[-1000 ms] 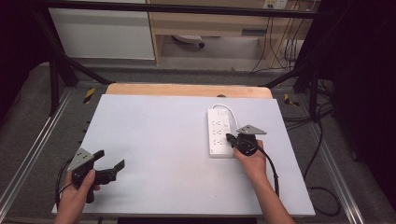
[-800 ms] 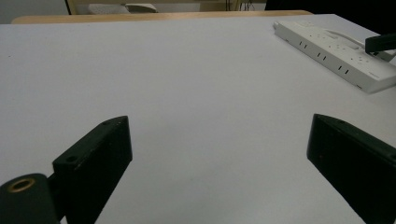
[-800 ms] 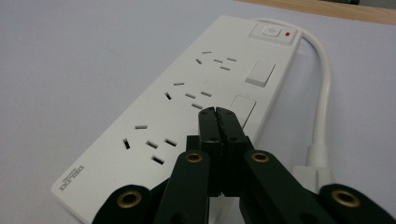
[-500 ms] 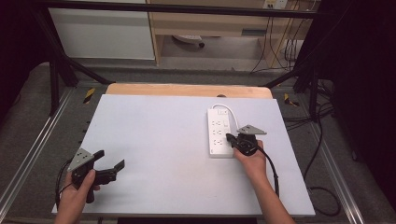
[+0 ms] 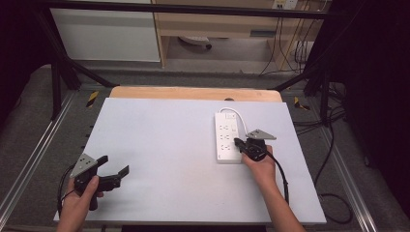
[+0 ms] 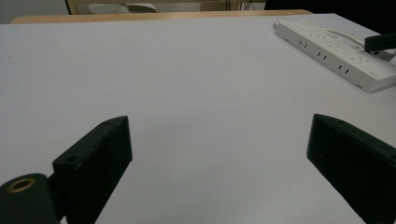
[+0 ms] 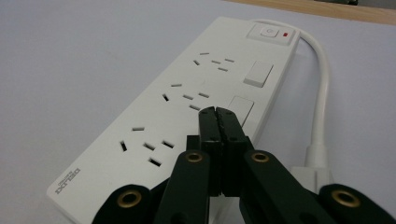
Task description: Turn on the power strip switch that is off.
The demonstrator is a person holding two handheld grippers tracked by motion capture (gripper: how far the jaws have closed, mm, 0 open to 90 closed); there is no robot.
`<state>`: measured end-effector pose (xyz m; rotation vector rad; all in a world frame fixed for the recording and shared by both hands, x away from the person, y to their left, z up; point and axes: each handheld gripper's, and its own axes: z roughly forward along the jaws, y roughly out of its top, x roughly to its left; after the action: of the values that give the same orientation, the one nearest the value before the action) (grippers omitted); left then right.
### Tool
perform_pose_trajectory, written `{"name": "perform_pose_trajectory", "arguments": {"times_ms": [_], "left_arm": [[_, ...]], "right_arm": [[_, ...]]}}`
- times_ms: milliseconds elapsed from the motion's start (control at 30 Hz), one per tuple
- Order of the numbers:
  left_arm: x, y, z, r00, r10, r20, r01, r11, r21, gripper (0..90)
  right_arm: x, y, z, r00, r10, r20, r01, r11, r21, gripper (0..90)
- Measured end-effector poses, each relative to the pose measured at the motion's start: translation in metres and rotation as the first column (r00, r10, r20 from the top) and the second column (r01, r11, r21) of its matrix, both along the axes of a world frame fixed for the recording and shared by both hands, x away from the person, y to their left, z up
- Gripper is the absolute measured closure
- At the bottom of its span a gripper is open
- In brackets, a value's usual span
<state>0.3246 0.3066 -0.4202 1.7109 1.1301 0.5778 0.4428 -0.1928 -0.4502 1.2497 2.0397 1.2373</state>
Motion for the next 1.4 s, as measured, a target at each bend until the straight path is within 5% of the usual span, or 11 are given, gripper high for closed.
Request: {"name": "perform_pose_trajectory", "arguments": {"times_ms": [800, 1400], "left_arm": [[-0.0002, -0.0002, -0.0003, 1.0, -0.003, -0.005, 0.003, 1.0, 0.004, 6.5], [0.0001, 0.0002, -0.0003, 1.0, 0.002, -0.002, -0.002, 1.0, 0.008, 6.5]], "right_arm": [[-0.0006, 0.0012, -0.0043, 0.9994, 0.011, 0.033, -0.01, 0.9995, -0.03, 90.0], [-0.001, 0.0007, -0.0031, 0.9998, 0.01, 0.017, -0.01, 0.9999, 0.004, 90.0]]}}
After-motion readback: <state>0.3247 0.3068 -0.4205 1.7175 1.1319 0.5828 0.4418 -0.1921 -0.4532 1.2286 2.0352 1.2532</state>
